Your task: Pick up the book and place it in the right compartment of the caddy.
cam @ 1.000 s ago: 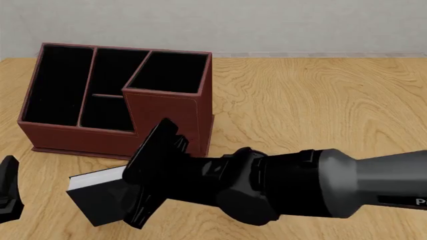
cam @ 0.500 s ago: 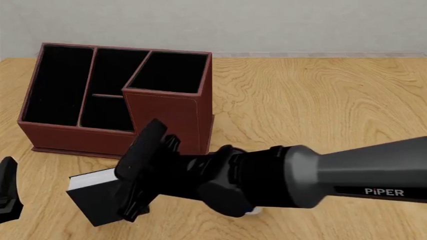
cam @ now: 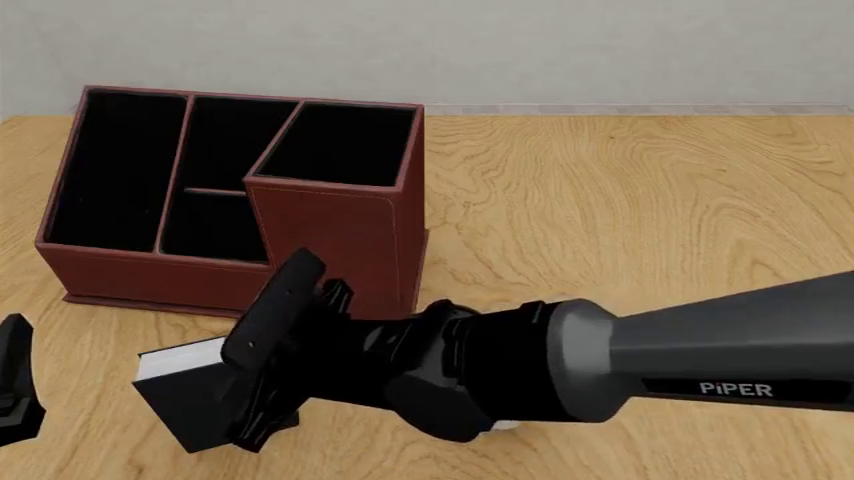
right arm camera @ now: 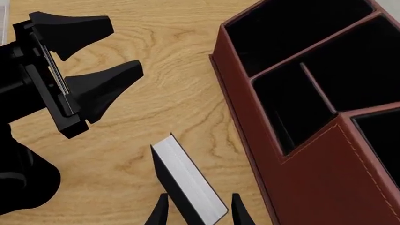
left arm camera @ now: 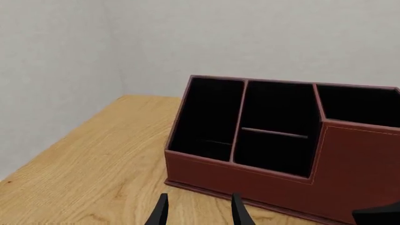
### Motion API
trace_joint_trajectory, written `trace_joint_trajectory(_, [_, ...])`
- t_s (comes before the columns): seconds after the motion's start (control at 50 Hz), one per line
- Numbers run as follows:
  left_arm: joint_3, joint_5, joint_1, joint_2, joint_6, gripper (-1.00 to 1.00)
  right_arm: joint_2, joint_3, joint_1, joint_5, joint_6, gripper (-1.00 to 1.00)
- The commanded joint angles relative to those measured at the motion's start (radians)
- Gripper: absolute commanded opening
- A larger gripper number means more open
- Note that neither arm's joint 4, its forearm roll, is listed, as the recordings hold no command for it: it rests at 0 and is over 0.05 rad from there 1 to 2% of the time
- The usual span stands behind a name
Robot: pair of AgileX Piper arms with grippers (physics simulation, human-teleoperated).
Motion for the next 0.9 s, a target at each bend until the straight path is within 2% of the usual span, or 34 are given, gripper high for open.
trace_joint_trajectory(0.02, [0.000, -0.001, 0.002, 0.000, -0.002, 1.00, 0.009, -0.003, 0.003, -0.003, 0.007, 1.00])
trace_joint_trajectory(0.26, [0.000, 0.000, 0.003, 0.000, -0.004, 1.00, 0.016, -0.004, 0.003, -0.004, 0.017, 1.00])
trace_joint_trajectory(0.28, [0.000, -0.001, 0.003, 0.000, -0.004, 1.00, 0.017, -0.004, 0.003, -0.005, 0.018, -1.00])
trace_joint_trajectory(0.58, [0.000, -0.002, 0.008, 0.000, -0.007, 1.00, 0.011, 0.004, 0.009, -0.009, 0.032, -1.00])
trace_joint_trajectory(0.9, [0.000, -0.008, 0.008, 0.000, -0.007, 1.00, -0.026, 0.013, 0.021, 0.010, 0.025, -1.00])
